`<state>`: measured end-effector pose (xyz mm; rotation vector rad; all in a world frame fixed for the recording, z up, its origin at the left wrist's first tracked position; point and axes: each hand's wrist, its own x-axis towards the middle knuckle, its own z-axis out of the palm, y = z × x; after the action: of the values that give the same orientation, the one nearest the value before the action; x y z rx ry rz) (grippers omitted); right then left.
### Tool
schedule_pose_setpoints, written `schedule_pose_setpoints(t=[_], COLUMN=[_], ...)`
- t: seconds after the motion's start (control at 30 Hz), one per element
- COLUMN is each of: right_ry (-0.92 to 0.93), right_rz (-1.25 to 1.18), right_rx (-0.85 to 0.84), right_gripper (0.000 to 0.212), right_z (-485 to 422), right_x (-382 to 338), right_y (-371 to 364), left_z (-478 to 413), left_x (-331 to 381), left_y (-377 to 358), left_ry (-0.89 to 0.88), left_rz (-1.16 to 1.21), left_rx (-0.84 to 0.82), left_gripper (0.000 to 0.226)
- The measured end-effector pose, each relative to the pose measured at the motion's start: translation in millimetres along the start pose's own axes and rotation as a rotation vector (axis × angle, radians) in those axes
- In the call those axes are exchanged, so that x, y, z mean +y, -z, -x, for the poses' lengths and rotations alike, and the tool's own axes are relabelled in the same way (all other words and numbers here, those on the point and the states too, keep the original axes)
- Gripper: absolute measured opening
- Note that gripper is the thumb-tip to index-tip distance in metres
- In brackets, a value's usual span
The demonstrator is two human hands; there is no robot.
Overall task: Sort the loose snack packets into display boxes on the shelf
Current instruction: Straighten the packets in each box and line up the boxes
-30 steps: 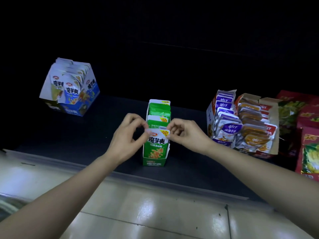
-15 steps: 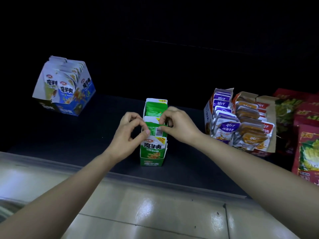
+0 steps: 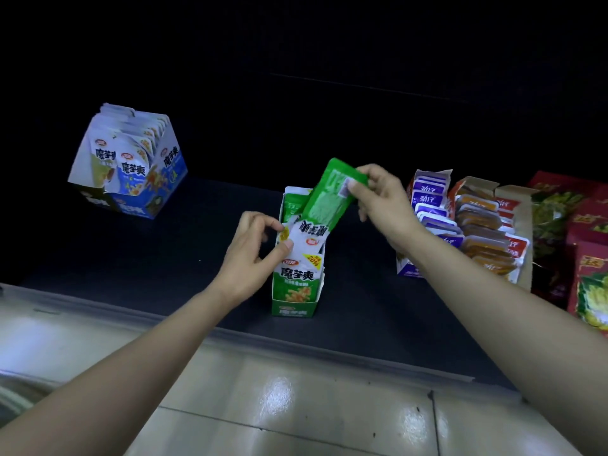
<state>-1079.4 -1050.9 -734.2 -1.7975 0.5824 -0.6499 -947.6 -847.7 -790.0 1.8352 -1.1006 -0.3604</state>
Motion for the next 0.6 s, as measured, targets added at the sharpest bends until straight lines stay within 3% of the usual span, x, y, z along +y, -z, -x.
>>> schedule_pose_setpoints(t=[0.1,0.23,0.37,0.5,0.6], right_ry=[-0.066,-0.147,-0.191,-0.329,-0.373], right_rz=[-0.329,-0.705,-0.831,-0.925,-0.981], right_rx=[0.017,0.037,-0.034,-0.120,-0.147], right_gripper=[0.011,0.014,0.014,0.017,0.018], right_z=[1.8,6.0,10.2,19.0,22.6], right_x=[3.4,9.3,10.5,10.9,9.2], right_y=[9.3,13.9,11.7,3.4,-1.0], left_z=[-3.5,-12.3,-23.2,-25.4,-20.4], left_x=[10.5,35.7,63.3,69.8,68.8], left_y=[-0.8,1.3,0.1,-7.1,-13.5], left_ry=[0.027,0.142,0.299,0.378,0.427], left_rz=[0.005,0.105,0.415,0.604,0.688], left_rx=[0.148,0.233,0.088,0.117,0.175], left_gripper=[0.021,0.042,0.047,0.020,0.033])
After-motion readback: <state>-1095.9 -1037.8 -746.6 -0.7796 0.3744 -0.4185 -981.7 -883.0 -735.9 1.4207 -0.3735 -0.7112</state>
